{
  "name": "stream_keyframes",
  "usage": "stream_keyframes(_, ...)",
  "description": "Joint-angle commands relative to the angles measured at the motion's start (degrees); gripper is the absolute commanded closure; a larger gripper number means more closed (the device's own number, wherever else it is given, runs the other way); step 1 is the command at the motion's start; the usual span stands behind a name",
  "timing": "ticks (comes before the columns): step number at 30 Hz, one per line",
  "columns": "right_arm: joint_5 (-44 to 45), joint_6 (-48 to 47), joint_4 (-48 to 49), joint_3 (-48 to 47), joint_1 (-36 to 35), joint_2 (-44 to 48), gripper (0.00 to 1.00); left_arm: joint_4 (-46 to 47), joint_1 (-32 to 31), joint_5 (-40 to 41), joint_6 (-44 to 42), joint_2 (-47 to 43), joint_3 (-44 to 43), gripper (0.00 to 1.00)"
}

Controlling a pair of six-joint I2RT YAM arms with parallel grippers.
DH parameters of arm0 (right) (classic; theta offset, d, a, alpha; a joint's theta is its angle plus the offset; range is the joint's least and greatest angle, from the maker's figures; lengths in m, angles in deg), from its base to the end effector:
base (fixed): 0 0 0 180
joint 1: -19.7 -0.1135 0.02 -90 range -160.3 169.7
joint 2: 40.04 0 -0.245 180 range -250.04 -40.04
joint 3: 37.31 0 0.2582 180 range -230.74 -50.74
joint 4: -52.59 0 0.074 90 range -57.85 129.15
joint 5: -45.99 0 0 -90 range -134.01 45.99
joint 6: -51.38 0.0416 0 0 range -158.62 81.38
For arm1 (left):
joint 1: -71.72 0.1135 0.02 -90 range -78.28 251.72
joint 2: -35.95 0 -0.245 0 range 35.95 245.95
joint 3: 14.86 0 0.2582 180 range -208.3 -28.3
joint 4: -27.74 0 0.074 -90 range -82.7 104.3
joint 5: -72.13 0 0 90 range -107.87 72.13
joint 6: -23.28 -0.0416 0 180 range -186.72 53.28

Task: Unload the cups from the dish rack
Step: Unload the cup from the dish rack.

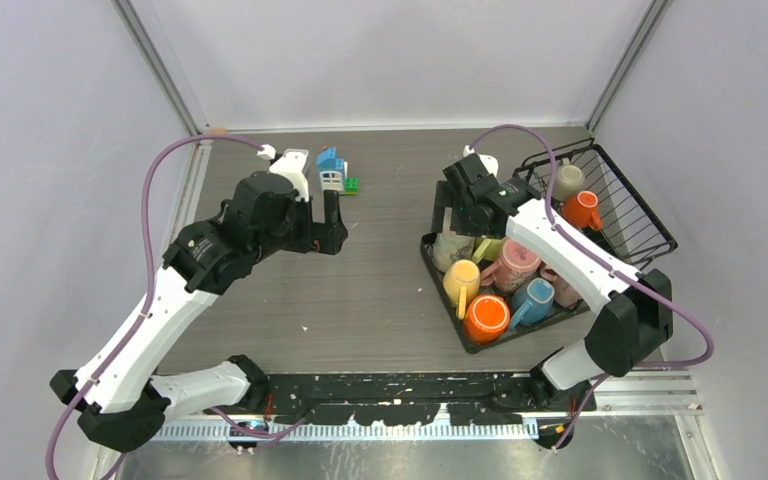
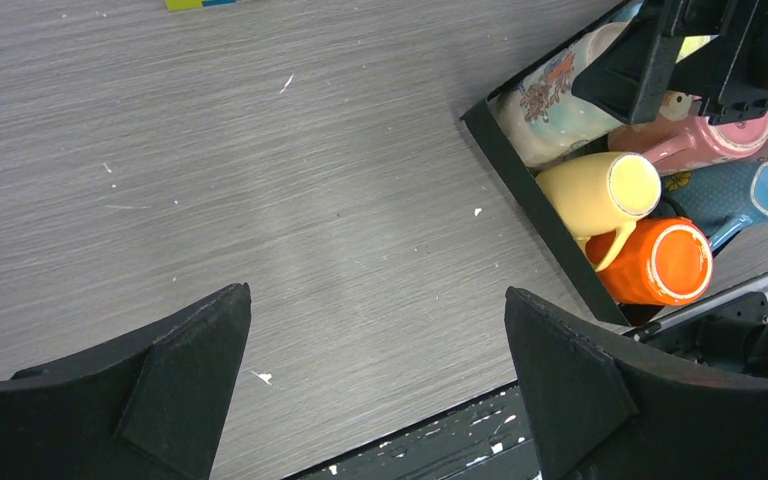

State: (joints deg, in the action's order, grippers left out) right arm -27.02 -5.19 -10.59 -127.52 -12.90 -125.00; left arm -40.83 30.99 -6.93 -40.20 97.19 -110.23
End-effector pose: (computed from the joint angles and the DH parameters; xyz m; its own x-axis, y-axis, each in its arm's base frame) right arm 0.2728 0.1600 0.2848 -0.8076 0.1089 -0.5795 0.0724 0.9937 0.0859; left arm 0.1647 -0.1314 0.4082 -0.6166 -0.0476 -0.7859 0.2757 0.9219 -0.2722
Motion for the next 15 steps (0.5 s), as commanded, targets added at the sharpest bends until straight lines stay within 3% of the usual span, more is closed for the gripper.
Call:
stream_keyframes(1,-0.27,-1.1,3.08,-0.24,0.27,-1.39,0.0,1.16,0.28,-0.09,-0.28,0.05,0.29,0.0)
stream_keyframes(15,0.47,-1.52,3.75,-1.06,0.26,-4.07,0.04,2.4,0.24,-0.04,0.73,-0.79,2.99,0.0)
